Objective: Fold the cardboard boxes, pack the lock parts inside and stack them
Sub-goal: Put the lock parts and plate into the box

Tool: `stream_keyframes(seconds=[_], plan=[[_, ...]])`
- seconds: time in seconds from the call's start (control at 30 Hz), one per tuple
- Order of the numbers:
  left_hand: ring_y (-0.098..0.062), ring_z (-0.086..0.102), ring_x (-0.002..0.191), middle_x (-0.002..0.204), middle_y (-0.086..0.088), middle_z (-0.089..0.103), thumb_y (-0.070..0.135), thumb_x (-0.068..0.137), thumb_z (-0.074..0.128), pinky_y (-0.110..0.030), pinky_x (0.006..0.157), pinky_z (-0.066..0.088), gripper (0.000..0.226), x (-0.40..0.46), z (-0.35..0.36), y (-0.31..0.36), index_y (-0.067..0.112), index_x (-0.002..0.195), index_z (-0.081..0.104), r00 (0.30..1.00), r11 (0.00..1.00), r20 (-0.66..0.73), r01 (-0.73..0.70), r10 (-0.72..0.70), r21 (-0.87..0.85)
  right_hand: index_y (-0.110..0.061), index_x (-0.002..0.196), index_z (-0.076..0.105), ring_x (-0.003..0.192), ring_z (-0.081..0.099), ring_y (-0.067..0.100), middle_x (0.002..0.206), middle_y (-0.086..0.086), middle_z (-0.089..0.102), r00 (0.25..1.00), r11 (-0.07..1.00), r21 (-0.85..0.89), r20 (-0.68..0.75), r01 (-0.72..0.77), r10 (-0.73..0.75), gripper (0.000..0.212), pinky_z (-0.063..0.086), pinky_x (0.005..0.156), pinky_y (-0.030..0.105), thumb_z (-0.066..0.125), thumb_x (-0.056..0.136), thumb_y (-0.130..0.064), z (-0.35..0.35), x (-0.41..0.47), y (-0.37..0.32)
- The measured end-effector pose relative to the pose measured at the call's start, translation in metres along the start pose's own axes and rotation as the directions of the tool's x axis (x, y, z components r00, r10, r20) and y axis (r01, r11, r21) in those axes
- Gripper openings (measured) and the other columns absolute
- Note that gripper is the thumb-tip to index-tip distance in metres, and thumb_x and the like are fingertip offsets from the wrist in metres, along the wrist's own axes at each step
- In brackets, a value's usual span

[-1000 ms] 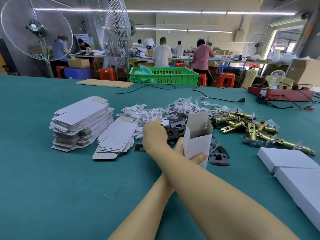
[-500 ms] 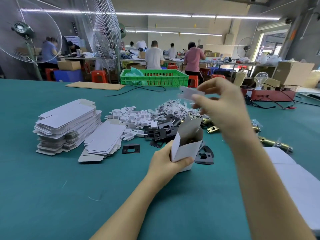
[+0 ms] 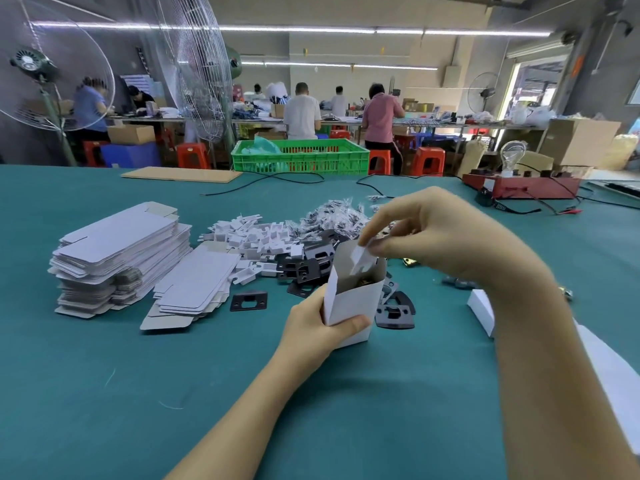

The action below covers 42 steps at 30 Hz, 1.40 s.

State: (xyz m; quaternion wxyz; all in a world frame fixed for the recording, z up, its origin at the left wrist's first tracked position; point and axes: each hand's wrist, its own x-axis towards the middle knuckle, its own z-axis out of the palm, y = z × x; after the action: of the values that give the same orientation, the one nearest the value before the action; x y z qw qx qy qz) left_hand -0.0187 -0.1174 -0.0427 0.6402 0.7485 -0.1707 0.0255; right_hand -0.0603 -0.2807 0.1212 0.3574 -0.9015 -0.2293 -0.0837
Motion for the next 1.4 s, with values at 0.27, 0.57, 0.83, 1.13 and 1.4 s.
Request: stream_keyframes(seconds=[0.27, 0.57, 0.83, 1.13, 1.4], plan=[[-0.003, 0.068, 0.087, 0.096, 0.017, 0.073, 0.034, 0.066, 0.08, -0.014, 0.066, 0.05, 0.033, 0.004, -0.003, -0.001, 0.048, 0.094, 0.068, 0.998, 0.993, 0.03, 0.061, -0.058, -0.103, -0.027, 0.085, 0.073, 0.068, 0.062, -0.005, 0.082, -0.015, 0.07, 0.999, 0.991, -0.132, 0.052, -0.006, 0.013, 0.015, 0.045, 0.057, 0.006, 0.067, 0.087, -0.014, 0.026, 0.018, 0.008], [-0.004, 0.069, 0.087, 0.096, 0.017, 0.073, 0.036, 0.066, 0.079, -0.016, 0.067, 0.052, 0.034, 0.005, -0.003, -0.001, 0.053, 0.093, 0.067, 0.998, 0.991, 0.042, 0.059, -0.054, -0.12, -0.031, 0.087, 0.072, 0.073, 0.062, -0.005, 0.089, -0.011, 0.072, 0.991, 0.988, -0.149, 0.128, -0.029, 0.048, 0.019, 0.048, 0.063, 0.012, 0.064, 0.088, -0.014, 0.028, 0.018, 0.01], [-0.002, 0.067, 0.087, 0.097, 0.018, 0.072, 0.034, 0.068, 0.079, -0.013, 0.067, 0.051, 0.039, 0.005, -0.003, -0.001, 0.043, 0.103, 0.065, 0.997, 0.989, 0.048, 0.061, -0.055, -0.132, -0.023, 0.091, 0.069, 0.069, 0.064, -0.002, 0.086, -0.006, 0.071, 0.99, 0.982, -0.188, 0.132, -0.024, 0.049, 0.016, 0.051, 0.064, 0.011, 0.062, 0.089, -0.008, 0.031, 0.02, 0.013], [-0.008, 0.068, 0.093, 0.099, 0.013, 0.073, 0.033, 0.067, 0.079, -0.019, 0.071, 0.054, 0.038, 0.005, -0.003, -0.003, 0.038, 0.102, 0.068, 0.997, 0.988, 0.042, 0.067, -0.061, -0.136, -0.019, 0.091, 0.069, 0.06, 0.066, 0.005, 0.075, -0.005, 0.07, 0.996, 0.995, -0.061, -0.036, -0.084, 0.082, 0.009, 0.05, 0.06, 0.019, 0.064, 0.088, -0.013, 0.021, 0.017, 0.021], [-0.008, 0.069, 0.093, 0.098, 0.011, 0.075, 0.019, 0.077, 0.083, -0.023, 0.078, 0.056, 0.031, 0.004, -0.003, -0.007, 0.03, 0.103, 0.069, 0.997, 0.989, -0.014, 0.079, -0.081, -0.128, -0.017, 0.081, 0.067, 0.061, 0.066, 0.008, 0.078, 0.003, 0.071, 0.907, 0.899, -0.132, -0.128, -0.417, 0.402, 0.006, 0.047, 0.054, 0.022, 0.068, 0.087, -0.015, 0.01, 0.008, 0.078]])
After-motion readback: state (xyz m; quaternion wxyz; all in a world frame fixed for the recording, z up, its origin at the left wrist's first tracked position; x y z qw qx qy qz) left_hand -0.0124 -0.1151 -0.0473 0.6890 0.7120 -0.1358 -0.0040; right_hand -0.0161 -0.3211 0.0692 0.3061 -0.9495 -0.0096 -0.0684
